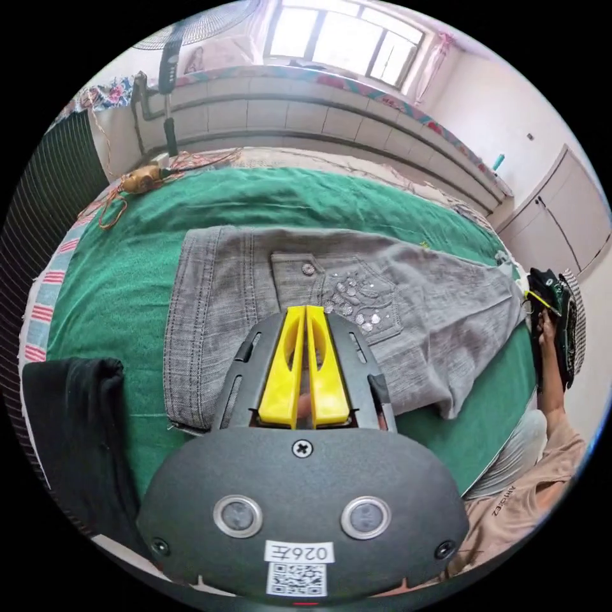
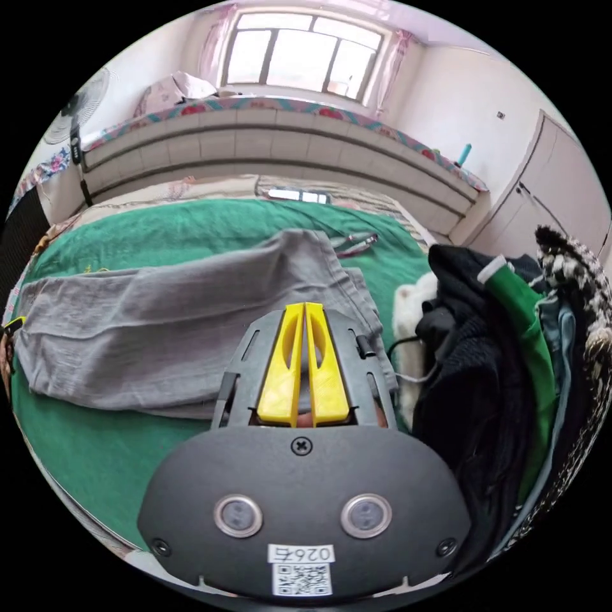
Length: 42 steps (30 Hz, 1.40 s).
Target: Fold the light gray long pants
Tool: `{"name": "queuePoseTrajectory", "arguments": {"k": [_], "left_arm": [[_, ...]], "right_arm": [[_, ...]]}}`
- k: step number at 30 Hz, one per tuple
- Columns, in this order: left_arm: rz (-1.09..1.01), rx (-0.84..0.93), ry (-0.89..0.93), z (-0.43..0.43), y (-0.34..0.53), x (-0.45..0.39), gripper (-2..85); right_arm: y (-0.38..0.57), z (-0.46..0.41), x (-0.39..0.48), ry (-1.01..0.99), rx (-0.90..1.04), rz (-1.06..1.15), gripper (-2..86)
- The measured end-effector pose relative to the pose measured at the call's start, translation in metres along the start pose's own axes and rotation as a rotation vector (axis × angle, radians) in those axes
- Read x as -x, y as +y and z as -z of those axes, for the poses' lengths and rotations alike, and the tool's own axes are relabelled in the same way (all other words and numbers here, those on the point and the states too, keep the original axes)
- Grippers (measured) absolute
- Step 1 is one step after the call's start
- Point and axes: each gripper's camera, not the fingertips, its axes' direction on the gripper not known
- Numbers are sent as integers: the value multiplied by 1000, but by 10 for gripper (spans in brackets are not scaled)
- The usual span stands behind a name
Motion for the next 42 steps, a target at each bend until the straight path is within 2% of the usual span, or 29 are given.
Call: {"name": "queuePoseTrajectory", "arguments": {"k": [2,6,10,15,17,19,22,25,26,28,30,32,36,39,42], "left_arm": [[-115,-175,95,12,-15,-50,-9],[-341,-235,282,-9,-47,-150,-10],[-496,-185,410,-71,-83,-260,-10],[-464,-71,439,-156,-114,-334,-10],[-442,12,439,-191,-123,-356,-10],[-452,44,390,-206,-126,-368,-9],[-454,56,293,-224,-131,-383,-9],[-418,142,314,-244,-141,-389,-9],[-395,146,337,-243,-143,-389,-9],[-384,96,344,-232,-144,-387,-9],[-408,5,313,-212,-141,-383,-8],[-490,-80,219,-188,-134,-376,-4],[-665,-82,141,-166,-121,-360,18],[-738,-60,154,-157,-112,-340,81],[-802,-34,81,-162,-102,-334,130]], "right_arm": [[6,-3,-25,-17,18,-103,-5],[25,-3,-62,-119,-13,-303,15],[31,-27,-73,-213,41,-408,46],[12,-45,-67,-225,-22,-517,85],[-4,-63,-62,-255,67,-516,12],[-6,-47,-59,-249,-9,-495,-5],[7,-10,-49,-122,-116,-429,-9],[8,-18,-36,-38,-2,-336,17],[3,-30,-31,0,102,-300,30],[3,-29,-20,47,147,-273,36],[8,-7,-3,108,42,-264,30],[7,27,29,154,-146,-196,7],[-28,45,88,-6,-248,104,-4],[-64,34,139,-147,-266,332,2],[-101,12,184,-219,-217,507,51]]}}
